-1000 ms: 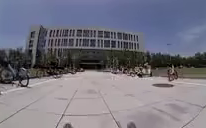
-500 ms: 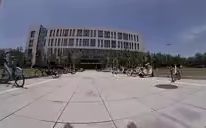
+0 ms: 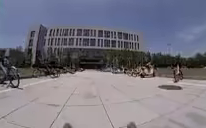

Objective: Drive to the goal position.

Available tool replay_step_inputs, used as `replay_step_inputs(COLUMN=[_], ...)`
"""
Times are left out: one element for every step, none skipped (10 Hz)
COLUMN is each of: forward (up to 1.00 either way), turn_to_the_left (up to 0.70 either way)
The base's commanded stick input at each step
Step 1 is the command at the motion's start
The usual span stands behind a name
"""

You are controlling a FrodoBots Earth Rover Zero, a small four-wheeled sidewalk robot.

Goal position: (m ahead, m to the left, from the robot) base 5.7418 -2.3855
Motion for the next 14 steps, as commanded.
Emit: replay_step_inputs(forward=[0.45, 0.45, 0.45, 0.45, 0.45, 0.45, 0.45, 0.45, 0.45, 0.45, 0.45, 0.45, 0.45, 0.45], turn_to_the_left=[0.0, 0.0, 0.0, 0.0, 0.0, 0.0, 0.0, 0.0, 0.0, 0.0, 0.0, 0.0, 0.0, 0.0])
